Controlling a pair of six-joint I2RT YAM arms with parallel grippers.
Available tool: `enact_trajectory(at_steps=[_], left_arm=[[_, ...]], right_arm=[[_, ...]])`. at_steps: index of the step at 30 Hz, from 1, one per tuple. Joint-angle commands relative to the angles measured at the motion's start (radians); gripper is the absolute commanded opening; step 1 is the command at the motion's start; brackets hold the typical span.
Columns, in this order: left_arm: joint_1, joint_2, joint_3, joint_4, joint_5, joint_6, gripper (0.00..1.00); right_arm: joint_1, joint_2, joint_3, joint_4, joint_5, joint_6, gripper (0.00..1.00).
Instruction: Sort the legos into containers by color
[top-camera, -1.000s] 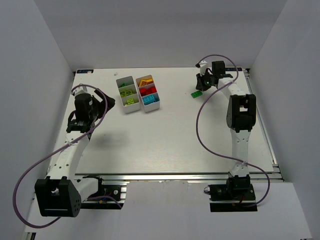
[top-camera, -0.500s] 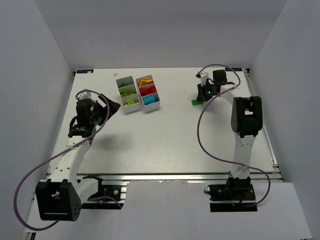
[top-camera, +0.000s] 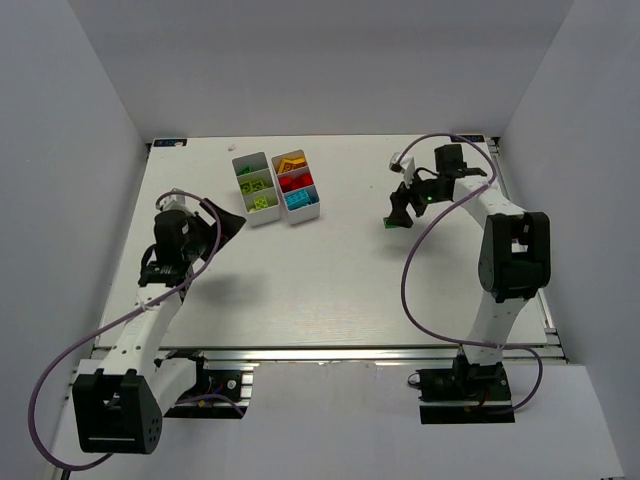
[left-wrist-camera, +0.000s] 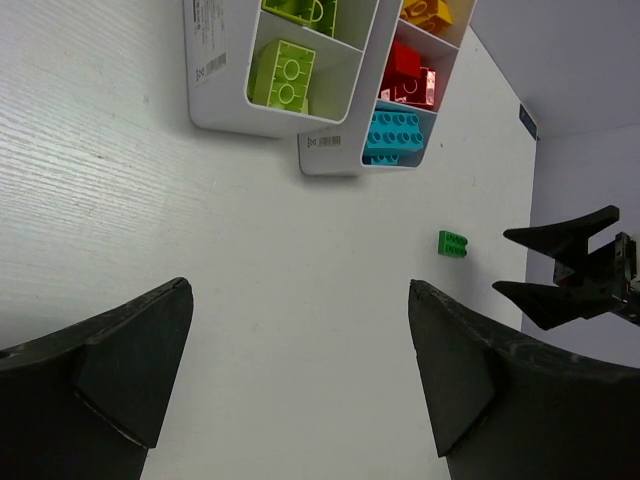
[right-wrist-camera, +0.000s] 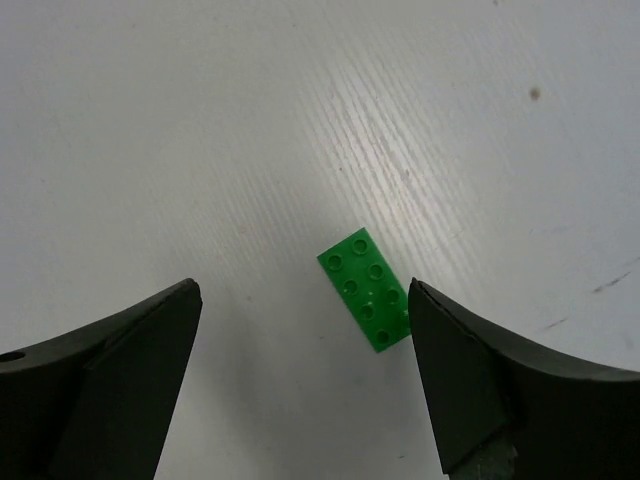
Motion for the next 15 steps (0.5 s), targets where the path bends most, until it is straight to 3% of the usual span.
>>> enact_trajectory(at_steps=[1, 6, 9, 15], left_arm=[[-0.004, -0.047, -0.011, 0.024, 0.027, -0.008, 0.97], [-0.006, -0.091, -0.028, -0.004, 0.027, -0.005, 0.97], [-0.006, -0.117, -0.04, -0.019, 0.027, -0.011, 0.97], [-0.006, -0.188, -0.08, -0.042, 0.021, -0.037, 0.97]], right_arm=[[-0.002, 0.013, 0.045, -0.091, -0.037, -0.36, 0.89], [-0.008, 0.168, 0.244, -0.325, 0.06, -0.822, 0.9], [-0.019, 0.226, 0.309, -0.407, 0.048, -1.007, 0.89], [-0.021, 0.348, 0.49, -0.543, 0.039, -1.071, 0.89]])
